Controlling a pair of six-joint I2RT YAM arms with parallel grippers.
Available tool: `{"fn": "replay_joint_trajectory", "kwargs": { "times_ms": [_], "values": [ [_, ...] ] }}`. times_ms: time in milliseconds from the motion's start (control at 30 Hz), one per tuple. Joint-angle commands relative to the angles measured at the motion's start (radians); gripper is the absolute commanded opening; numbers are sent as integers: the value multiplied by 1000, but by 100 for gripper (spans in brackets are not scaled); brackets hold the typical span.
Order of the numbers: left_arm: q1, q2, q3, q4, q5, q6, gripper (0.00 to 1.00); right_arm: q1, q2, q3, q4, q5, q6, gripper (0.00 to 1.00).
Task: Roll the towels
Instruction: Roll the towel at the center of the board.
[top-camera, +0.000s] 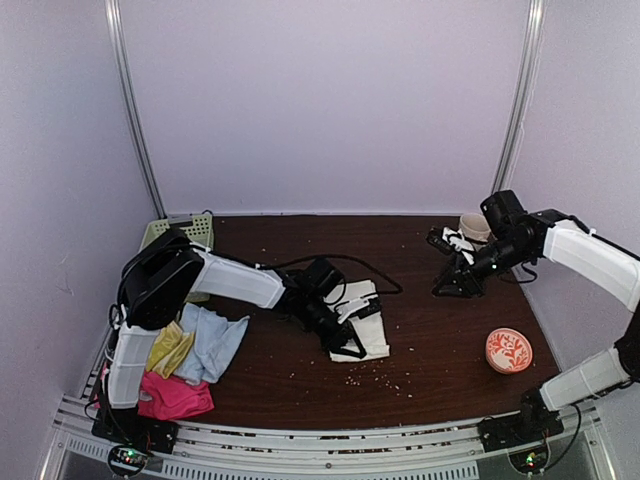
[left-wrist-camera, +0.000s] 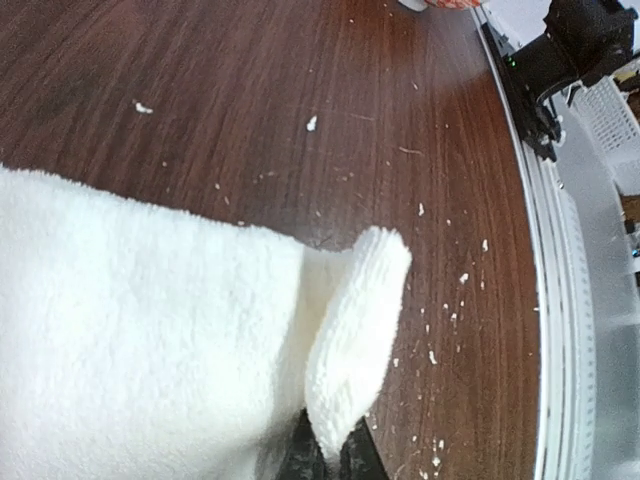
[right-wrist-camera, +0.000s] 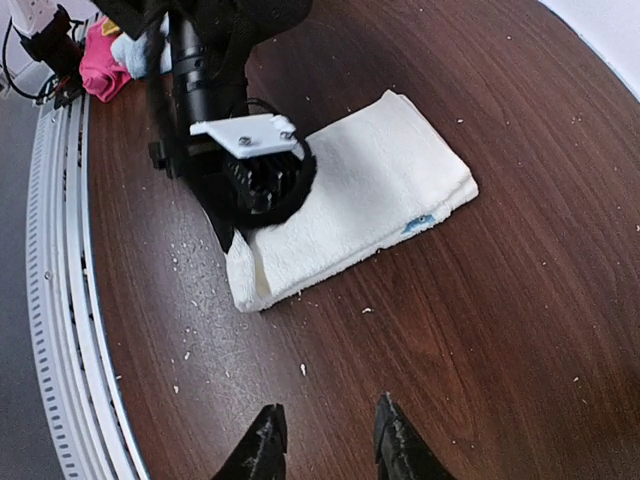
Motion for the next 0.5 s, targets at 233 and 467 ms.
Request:
{"fn": "replay_joint_trajectory", "kwargs": {
  "times_ms": [233,467],
  "values": [
    [37,78,-14,29,180,-318,1,360,40,-129,69,171,-157,22],
    [46,121,17,1,137,-372,1,576,157,-128,260,370,-111,28]
  ]
}}
